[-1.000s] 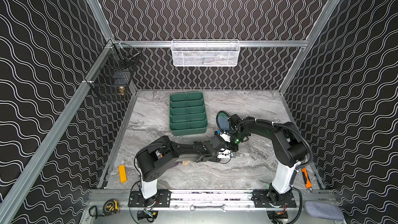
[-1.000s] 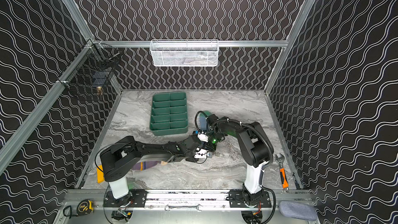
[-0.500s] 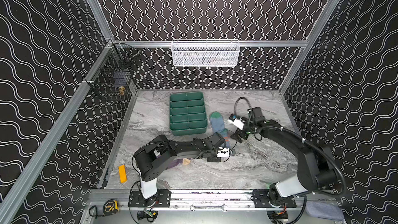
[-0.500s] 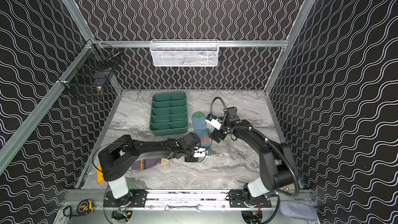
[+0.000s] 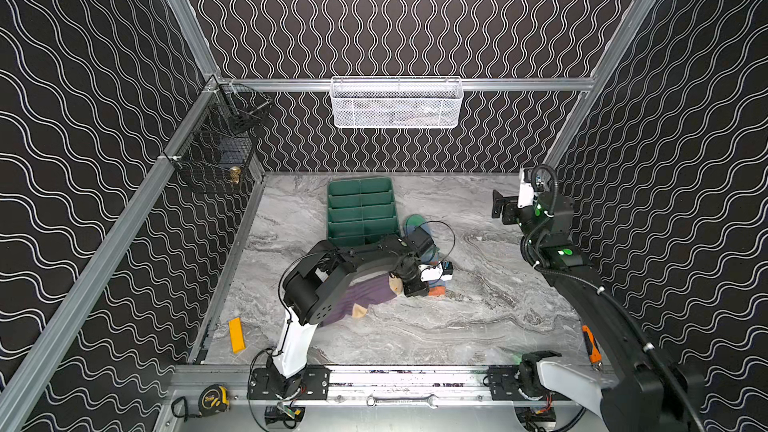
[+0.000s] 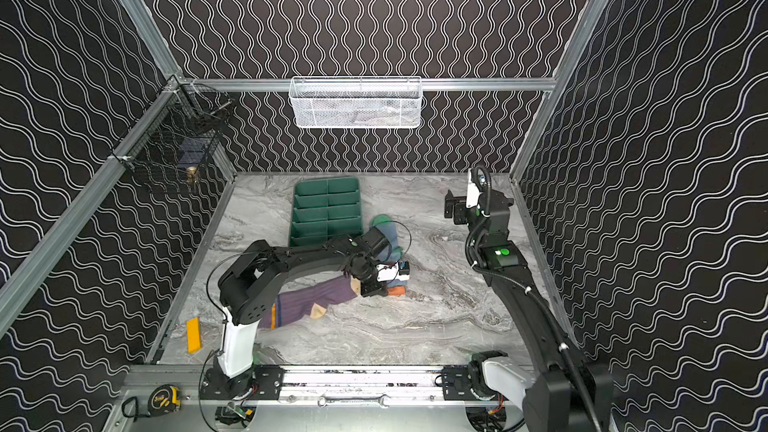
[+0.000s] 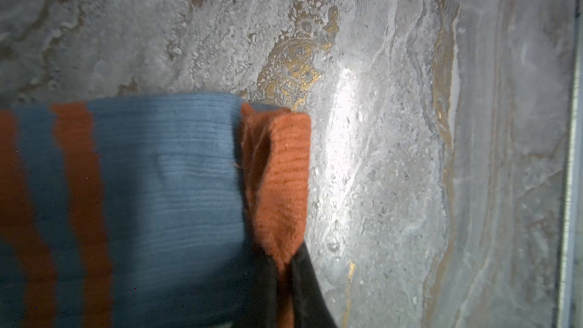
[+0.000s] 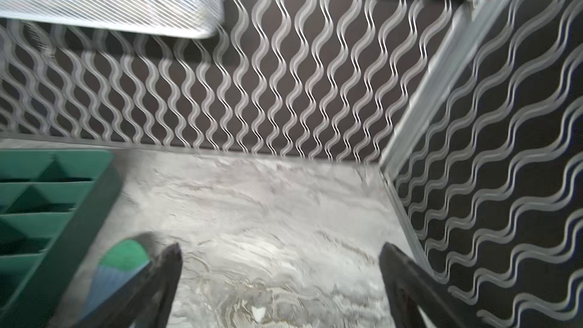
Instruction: Roll the socks
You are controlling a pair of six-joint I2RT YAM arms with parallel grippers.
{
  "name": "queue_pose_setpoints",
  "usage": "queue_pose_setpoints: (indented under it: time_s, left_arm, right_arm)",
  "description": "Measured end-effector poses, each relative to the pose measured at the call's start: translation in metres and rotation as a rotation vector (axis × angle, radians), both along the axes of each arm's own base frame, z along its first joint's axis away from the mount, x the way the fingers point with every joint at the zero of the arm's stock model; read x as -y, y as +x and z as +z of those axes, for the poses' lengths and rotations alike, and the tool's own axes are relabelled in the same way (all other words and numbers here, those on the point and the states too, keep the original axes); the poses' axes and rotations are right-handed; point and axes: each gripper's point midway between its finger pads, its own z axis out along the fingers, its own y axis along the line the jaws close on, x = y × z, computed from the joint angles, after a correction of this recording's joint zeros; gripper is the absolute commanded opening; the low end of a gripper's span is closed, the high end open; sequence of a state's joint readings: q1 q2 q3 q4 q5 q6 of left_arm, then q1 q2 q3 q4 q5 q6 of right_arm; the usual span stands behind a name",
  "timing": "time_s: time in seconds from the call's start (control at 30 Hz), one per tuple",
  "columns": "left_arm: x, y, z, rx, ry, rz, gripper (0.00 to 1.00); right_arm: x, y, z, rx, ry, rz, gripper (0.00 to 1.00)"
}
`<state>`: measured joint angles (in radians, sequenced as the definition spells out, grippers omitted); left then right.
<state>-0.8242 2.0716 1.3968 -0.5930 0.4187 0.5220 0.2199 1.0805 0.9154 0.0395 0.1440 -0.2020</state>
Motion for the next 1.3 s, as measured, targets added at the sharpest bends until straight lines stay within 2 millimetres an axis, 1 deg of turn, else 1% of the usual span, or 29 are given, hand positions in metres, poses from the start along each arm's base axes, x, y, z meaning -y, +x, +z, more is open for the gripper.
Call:
queue_pose_setpoints:
  time_s: [0.03, 0.07, 0.1, 0.13, 0.17, 0.2, 0.23, 0.27, 0.33, 0.37, 0.4, 0.5, 0.53, 0.63, 0.83, 0.93, 1.07, 1.17, 1.27, 1.3]
  left_arm:
    - [0.0, 0.0, -0.001, -0.039, -0.004, 0.013, 0.0]
    - [-0.001, 0.001, -0.002, -0.076, -0.008, 0.028, 0.0]
    - [-0.001, 0.001, -0.002, -0.104, -0.013, 0.037, 0.0]
    - [-0.001, 0.002, -0.002, -0.138, -0.021, 0.051, 0.0]
    - [-0.001, 0.002, -0.002, -0.169, -0.028, 0.065, 0.0]
    - [-0.001, 0.003, -0.002, -0.192, -0.034, 0.076, 0.0]
    - [-0.002, 0.004, -0.002, -0.213, -0.04, 0.086, 0.0]
    - [-0.002, 0.005, -0.002, -0.232, -0.046, 0.097, 0.0]
    - [-0.003, 0.006, -0.002, -0.26, -0.052, 0.116, 0.0]
    - [-0.003, 0.007, 0.0, -0.27, -0.055, 0.121, 0.0]
    - [-0.003, 0.007, 0.0, -0.278, -0.055, 0.125, 0.0]
    - [-0.002, 0.008, 0.001, -0.306, -0.049, 0.133, 0.0]
    - [-0.002, 0.008, 0.001, -0.312, -0.047, 0.135, 0.0]
    - [-0.002, 0.008, -0.001, -0.327, -0.04, 0.138, 0.0]
    - [-0.003, 0.006, -0.003, -0.335, -0.045, 0.141, 0.01]
    - [-0.002, 0.006, -0.003, -0.343, -0.047, 0.144, 0.01]
    - [-0.002, 0.006, -0.002, -0.346, -0.046, 0.149, 0.02]
    - [-0.002, 0.006, -0.001, -0.342, -0.049, 0.148, 0.02]
    - [-0.002, 0.006, -0.001, -0.342, -0.049, 0.148, 0.02]
    - [-0.002, 0.006, -0.001, -0.342, -0.05, 0.148, 0.03]
  right_arm:
    - [-0.023, -0.01, -0.001, 0.012, -0.06, 0.074, 0.95]
    - [-0.047, -0.021, -0.01, 0.008, -0.134, 0.151, 0.92]
    - [-0.067, -0.031, -0.024, -0.007, -0.211, 0.22, 0.88]
    - [-0.086, -0.043, -0.044, -0.035, -0.304, 0.298, 0.88]
    - [-0.101, -0.058, -0.072, -0.073, -0.424, 0.367, 0.87]
    - [-0.106, -0.068, -0.093, -0.103, -0.514, 0.4, 0.86]
    - [-0.109, -0.081, -0.119, -0.133, -0.634, 0.44, 0.85]
    - [-0.11, -0.093, -0.139, -0.146, -0.731, 0.475, 0.84]
    - [-0.111, -0.116, -0.166, -0.138, -0.89, 0.543, 0.78]
    - [-0.113, -0.128, -0.177, -0.121, -0.954, 0.59, 0.77]
    - [-0.114, -0.136, -0.184, -0.107, -0.986, 0.623, 0.77]
    - [-0.116, -0.151, -0.206, -0.074, -1.053, 0.7, 0.77]
    - [-0.118, -0.154, -0.216, -0.081, -1.075, 0.729, 0.77]
    - [-0.127, -0.155, -0.24, -0.122, -1.114, 0.784, 0.76]
    - [-0.142, -0.145, -0.27, -0.169, -1.153, 0.816, 0.75]
    - [-0.15, -0.139, -0.276, -0.181, -1.162, 0.823, 0.71]
    - [-0.158, -0.131, -0.28, -0.174, -1.156, 0.812, 0.64]
    - [-0.161, -0.127, -0.283, -0.182, -1.135, 0.8, 0.56]
    - [-0.163, -0.125, -0.288, -0.193, -1.129, 0.806, 0.32]
    - [-0.164, -0.125, -0.292, -0.207, -1.131, 0.816, 0.22]
